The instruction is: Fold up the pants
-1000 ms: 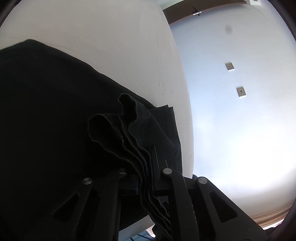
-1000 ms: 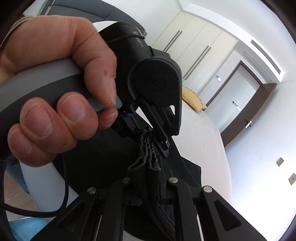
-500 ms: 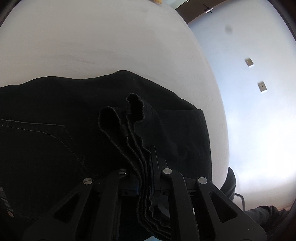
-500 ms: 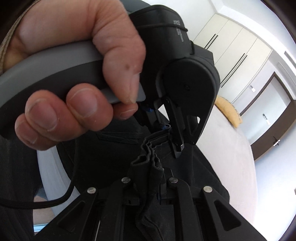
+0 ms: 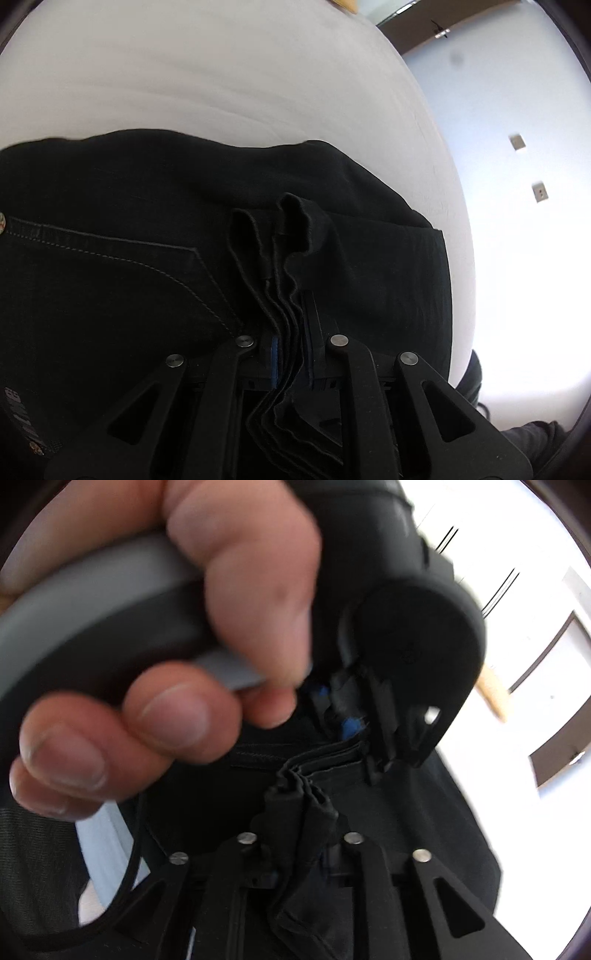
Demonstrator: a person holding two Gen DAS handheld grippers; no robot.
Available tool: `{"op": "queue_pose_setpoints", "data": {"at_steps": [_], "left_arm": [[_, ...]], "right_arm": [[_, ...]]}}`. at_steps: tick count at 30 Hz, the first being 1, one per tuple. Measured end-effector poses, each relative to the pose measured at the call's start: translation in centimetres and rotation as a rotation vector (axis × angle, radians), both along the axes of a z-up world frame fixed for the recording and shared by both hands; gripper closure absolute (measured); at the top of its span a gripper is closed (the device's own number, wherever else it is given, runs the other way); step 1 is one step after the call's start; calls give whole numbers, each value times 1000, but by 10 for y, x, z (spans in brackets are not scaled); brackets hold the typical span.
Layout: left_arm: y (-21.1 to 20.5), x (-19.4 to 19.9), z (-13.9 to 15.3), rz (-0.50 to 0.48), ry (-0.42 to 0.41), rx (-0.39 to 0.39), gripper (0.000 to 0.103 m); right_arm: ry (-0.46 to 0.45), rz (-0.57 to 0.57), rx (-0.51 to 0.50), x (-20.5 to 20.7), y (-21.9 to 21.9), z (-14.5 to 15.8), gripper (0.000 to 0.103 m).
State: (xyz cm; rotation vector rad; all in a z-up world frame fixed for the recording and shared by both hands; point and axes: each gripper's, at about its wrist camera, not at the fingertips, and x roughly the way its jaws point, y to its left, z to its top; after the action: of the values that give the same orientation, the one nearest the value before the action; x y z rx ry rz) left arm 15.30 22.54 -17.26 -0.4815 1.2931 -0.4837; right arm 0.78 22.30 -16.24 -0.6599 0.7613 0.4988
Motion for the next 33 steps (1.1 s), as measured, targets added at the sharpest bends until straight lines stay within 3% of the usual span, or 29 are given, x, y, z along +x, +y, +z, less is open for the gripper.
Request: {"op": "queue_pose_setpoints", "data": {"at_steps": [2,3,5,9,13,16,20,22,24,26,28,30,33], "left_arm": [[10,-2,3,19,1,-1,89],[16,-3,8,30,-9,24,86],[31,0,10,64,-40,110,86],[47,7,43,114,-114,198,86],[11,-9,75,40,-222,163,86],[-23,-22,69,-37,-243,161,86],[-47,-34,29,-87,-153,194,86],[-48,-41,15,-93,-131,219,86],[-46,-50,15,-86,-162,214,86],[-40,-53,12,-71,-155,184,86],[-34,-51,8,-49,-141,138,86],[-27,-48,6,-22,-129,91,86],[-39,-32,-3,5,-115,65,86]], "right_arm": [[46,-16,66,0,-3,5,75],[75,-28,100,1,-10,8,65],[148,-41,203,-2,-31,20,55],[269,-39,448,-17,-92,48,53],[404,-188,748,2,-194,58,53],[460,-329,920,16,-258,53,52],[543,-416,1131,57,-333,40,52],[581,-401,1177,77,-343,32,52],[613,-426,1199,93,-351,21,52],[682,-464,1233,106,-355,-4,53],[691,-484,1233,111,-355,-20,57],[678,-476,1229,108,-353,-24,58],[740,-429,1213,88,-340,-26,58]]}}
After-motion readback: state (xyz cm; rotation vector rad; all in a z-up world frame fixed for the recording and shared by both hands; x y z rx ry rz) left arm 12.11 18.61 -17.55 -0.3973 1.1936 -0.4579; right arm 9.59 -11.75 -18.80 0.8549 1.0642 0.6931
